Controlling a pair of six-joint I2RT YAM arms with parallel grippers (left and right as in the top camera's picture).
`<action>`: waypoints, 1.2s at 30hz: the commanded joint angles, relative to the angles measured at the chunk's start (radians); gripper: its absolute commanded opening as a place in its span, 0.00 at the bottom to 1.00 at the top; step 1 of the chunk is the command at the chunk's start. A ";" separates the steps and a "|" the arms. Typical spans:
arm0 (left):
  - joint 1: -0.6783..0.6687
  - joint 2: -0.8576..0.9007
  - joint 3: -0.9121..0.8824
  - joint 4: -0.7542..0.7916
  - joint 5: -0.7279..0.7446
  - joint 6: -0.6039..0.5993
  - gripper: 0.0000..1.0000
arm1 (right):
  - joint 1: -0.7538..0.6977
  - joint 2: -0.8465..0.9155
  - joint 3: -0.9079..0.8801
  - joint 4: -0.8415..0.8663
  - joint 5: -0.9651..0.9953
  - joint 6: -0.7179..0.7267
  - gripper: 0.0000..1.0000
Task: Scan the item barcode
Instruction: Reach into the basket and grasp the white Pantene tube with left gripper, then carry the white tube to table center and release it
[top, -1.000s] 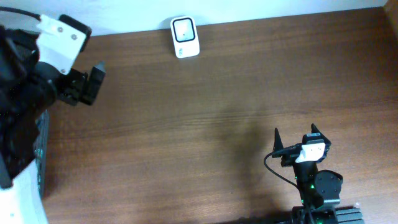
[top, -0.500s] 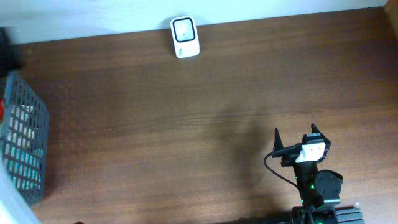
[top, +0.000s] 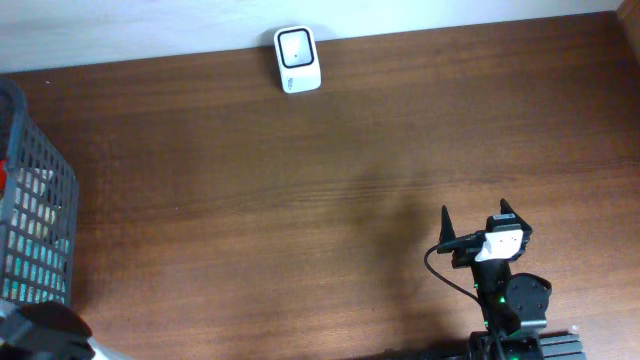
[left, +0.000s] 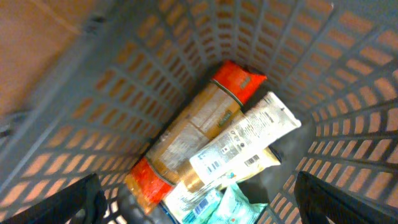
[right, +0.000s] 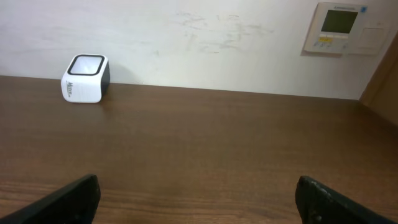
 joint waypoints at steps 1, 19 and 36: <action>0.005 0.101 -0.006 0.000 0.048 0.076 0.97 | -0.004 -0.007 -0.007 -0.001 -0.001 0.004 0.99; 0.002 0.521 -0.014 0.013 0.127 0.146 0.69 | -0.004 -0.007 -0.007 -0.001 -0.001 0.004 0.99; -0.003 0.183 0.351 -0.181 0.114 -0.009 0.00 | -0.004 -0.007 -0.007 -0.001 -0.001 0.004 0.99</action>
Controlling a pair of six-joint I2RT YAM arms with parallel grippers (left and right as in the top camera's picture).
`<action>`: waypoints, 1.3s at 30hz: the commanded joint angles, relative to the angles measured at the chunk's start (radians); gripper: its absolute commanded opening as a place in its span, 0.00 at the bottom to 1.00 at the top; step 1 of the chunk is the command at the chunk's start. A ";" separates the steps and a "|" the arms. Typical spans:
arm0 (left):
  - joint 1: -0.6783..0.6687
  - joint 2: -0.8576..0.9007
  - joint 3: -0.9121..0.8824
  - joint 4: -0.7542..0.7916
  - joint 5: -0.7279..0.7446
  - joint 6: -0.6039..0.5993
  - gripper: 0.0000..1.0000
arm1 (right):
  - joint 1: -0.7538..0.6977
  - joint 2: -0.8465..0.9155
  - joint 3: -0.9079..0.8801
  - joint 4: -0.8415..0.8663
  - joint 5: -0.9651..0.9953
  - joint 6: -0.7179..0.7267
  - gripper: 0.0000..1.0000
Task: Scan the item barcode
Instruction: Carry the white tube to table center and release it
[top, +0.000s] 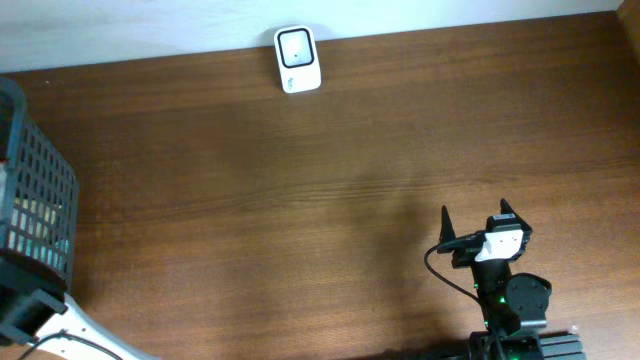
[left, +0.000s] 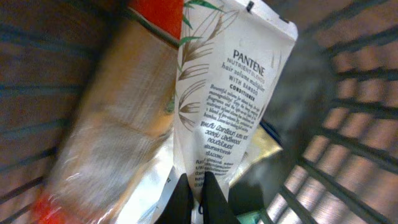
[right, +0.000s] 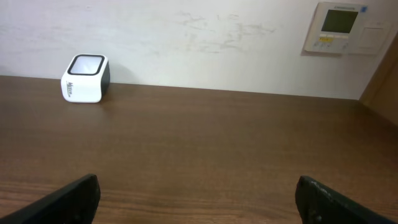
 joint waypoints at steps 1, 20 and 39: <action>0.003 -0.290 0.154 -0.014 -0.004 -0.103 0.00 | -0.004 -0.007 -0.007 -0.001 -0.002 0.004 0.99; -0.679 -0.588 -0.441 0.068 0.300 -0.334 0.00 | -0.004 -0.007 -0.007 -0.001 -0.002 0.004 0.99; -1.406 -0.464 -1.182 0.956 -0.140 -0.929 0.01 | -0.004 -0.007 -0.007 -0.001 -0.002 0.004 0.99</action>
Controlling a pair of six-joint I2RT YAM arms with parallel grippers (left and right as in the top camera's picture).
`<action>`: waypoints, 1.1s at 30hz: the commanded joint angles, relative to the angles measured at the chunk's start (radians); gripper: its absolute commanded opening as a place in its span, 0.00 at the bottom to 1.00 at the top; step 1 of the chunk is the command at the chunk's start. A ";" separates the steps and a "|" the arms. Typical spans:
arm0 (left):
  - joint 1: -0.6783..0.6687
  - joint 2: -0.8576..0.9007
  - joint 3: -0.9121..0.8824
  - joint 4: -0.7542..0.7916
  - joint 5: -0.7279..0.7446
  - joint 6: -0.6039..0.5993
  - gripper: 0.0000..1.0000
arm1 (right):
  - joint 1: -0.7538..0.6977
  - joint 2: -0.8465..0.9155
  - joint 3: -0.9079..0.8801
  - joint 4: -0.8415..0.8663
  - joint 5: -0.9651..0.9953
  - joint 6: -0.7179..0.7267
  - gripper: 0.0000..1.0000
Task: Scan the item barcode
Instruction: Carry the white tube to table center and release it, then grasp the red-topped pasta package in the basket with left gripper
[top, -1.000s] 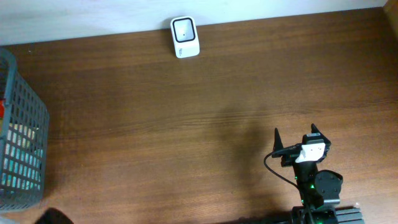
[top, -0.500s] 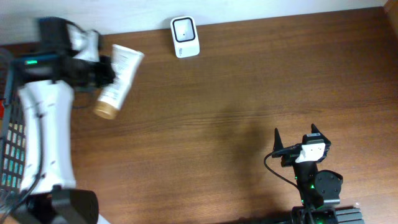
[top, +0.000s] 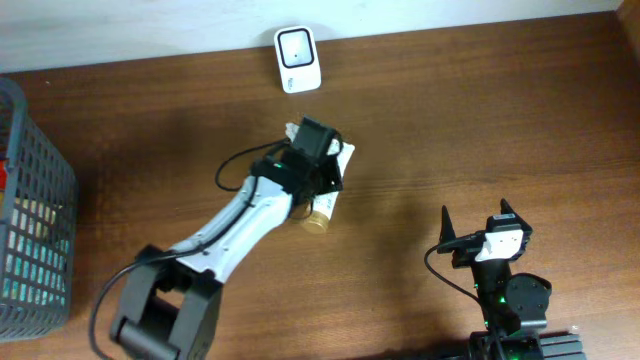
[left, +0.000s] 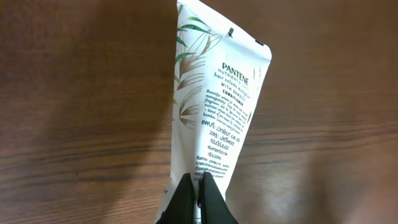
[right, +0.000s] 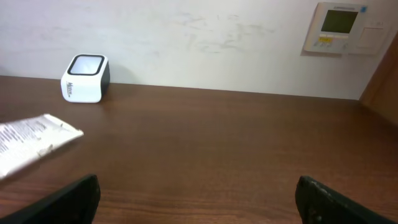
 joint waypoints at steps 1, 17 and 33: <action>-0.036 0.039 0.002 0.010 -0.083 -0.024 0.14 | -0.004 -0.007 -0.007 -0.001 -0.001 0.004 0.99; 0.527 -0.318 0.641 -0.423 -0.309 0.479 0.99 | -0.004 -0.007 -0.007 -0.001 -0.001 0.004 0.99; 1.268 -0.060 0.657 -0.455 -0.270 0.818 0.94 | -0.004 -0.007 -0.007 -0.001 -0.001 0.004 0.99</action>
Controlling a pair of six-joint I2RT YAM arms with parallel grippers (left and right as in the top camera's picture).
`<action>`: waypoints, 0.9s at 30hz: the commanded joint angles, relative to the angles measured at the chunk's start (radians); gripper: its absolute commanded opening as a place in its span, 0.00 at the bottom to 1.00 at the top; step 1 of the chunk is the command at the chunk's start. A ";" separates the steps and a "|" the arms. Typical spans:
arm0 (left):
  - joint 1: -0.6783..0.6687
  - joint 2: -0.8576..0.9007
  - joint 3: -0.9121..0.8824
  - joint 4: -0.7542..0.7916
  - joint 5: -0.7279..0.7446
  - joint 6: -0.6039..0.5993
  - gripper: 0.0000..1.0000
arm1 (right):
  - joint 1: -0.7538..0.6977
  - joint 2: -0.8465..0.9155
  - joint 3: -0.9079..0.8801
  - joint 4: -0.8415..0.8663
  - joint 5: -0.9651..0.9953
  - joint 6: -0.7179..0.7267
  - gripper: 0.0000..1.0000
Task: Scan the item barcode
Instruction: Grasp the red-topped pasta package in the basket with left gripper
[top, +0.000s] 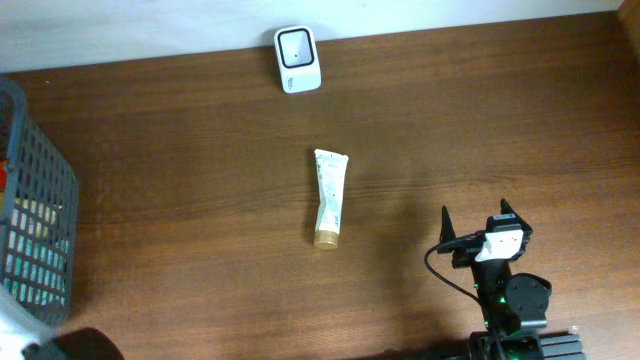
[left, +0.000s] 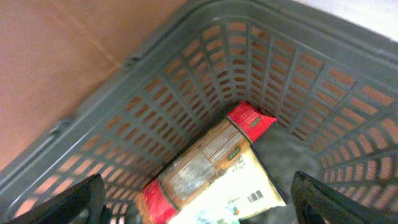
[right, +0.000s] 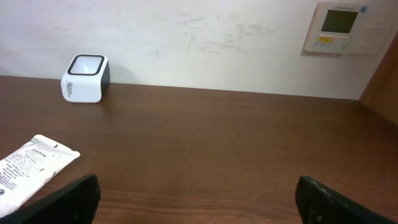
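A white Pantene conditioner tube (top: 329, 198) lies flat at mid-table, its gold cap toward the front; it also shows at the left edge of the right wrist view (right: 31, 168). The white barcode scanner (top: 297, 59) stands at the back edge against the wall (right: 86, 78). My left gripper (left: 198, 208) hangs open and empty over the grey basket (left: 155, 93), above a red-ended packet (left: 205, 158) and a white pouch (left: 239, 190). My right gripper (top: 476, 212) rests open at the front right, far from the tube.
The grey mesh basket (top: 40, 230) stands at the table's left edge with several packets inside. A wall thermostat (right: 342, 26) hangs behind the table at the right. A dark part of the left arm (top: 75, 345) shows at the front left corner.
My left gripper held the tube at mid-table; now the tube lies there alone. The left gripper is open and back over the basket. The right arm has not moved.
My left gripper was open over the basket, with the tube lying among the packets. Then it was shut on the tube inside the basket. Then it held the tube over mid-table. Now the tube lies there and the gripper is open over the basket again.
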 joint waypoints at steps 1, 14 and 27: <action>0.018 0.124 -0.004 0.029 0.043 0.139 0.94 | -0.004 -0.008 -0.007 -0.001 -0.001 0.004 0.99; 0.049 0.494 -0.004 0.221 0.010 0.220 0.99 | -0.004 -0.008 -0.007 -0.001 -0.001 0.004 0.99; 0.082 0.648 -0.004 0.250 0.019 0.226 0.97 | -0.004 -0.008 -0.007 -0.001 -0.001 0.004 0.99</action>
